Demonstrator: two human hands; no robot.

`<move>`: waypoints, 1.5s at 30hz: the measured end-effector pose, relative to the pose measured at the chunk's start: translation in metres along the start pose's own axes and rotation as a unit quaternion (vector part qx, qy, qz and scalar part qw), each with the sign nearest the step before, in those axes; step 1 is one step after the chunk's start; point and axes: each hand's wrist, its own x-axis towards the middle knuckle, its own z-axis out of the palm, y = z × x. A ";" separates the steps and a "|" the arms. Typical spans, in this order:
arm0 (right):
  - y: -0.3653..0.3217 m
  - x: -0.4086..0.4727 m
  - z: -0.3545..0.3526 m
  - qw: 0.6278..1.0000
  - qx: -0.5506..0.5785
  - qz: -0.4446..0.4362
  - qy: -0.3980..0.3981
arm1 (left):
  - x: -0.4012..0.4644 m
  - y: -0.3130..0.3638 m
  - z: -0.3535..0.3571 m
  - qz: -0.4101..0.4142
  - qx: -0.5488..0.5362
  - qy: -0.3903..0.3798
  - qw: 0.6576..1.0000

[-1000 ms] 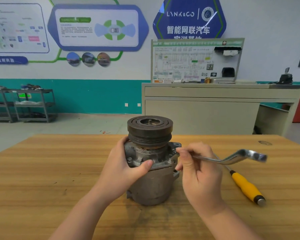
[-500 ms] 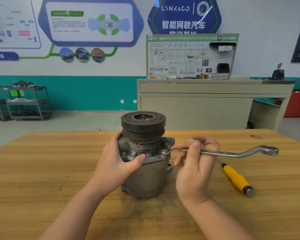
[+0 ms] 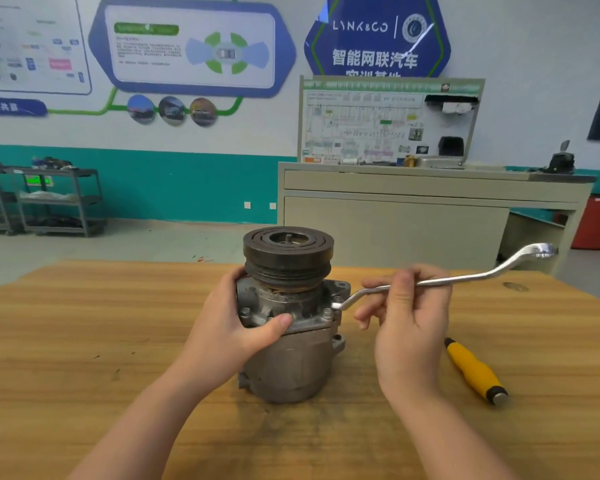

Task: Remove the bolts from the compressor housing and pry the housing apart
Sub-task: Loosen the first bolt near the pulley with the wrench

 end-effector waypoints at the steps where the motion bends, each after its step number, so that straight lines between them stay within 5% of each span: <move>1: -0.001 -0.002 0.001 1.000 -0.012 -0.026 -0.013 | 0.000 0.000 0.000 0.001 -0.005 -0.001 1.000; 9: 0.002 -0.009 -0.001 0.979 -0.098 -0.157 -0.084 | 0.001 0.001 0.001 0.012 -0.001 -0.003 1.000; 16: 0.014 -0.023 0.004 0.875 -0.237 -0.371 -0.201 | 0.002 0.000 0.001 0.024 0.014 -0.007 1.000; 18: 0.017 -0.026 0.005 0.880 -0.242 -0.366 -0.183 | 0.001 0.000 0.000 0.022 0.009 -0.005 1.000; 22: 0.007 -0.023 0.014 0.998 0.003 -0.060 0.022 | 0.000 0.002 0.000 0.009 -0.006 -0.009 1.000; 26: 0.009 0.005 0.003 0.941 0.197 0.253 0.111 | -0.001 0.003 0.000 0.004 -0.005 -0.012 1.000; 29: 0.009 0.021 -0.005 0.896 0.305 0.309 0.094 | 0.000 0.003 -0.001 0.005 0.001 -0.016 1.000; 31: 0.005 0.021 -0.004 0.925 0.269 0.255 0.078 | 0.000 0.003 -0.001 0.005 0.005 -0.015 1.000; 35: 0.002 0.006 0.000 1.000 0.006 0.029 0.004 | 0.001 0.004 -0.001 0.003 0.008 -0.015 1.000; 45: 0.007 -0.013 0.000 0.946 -0.133 -0.254 -0.150 | 0.000 0.005 -0.001 0.002 0.011 -0.012 1.000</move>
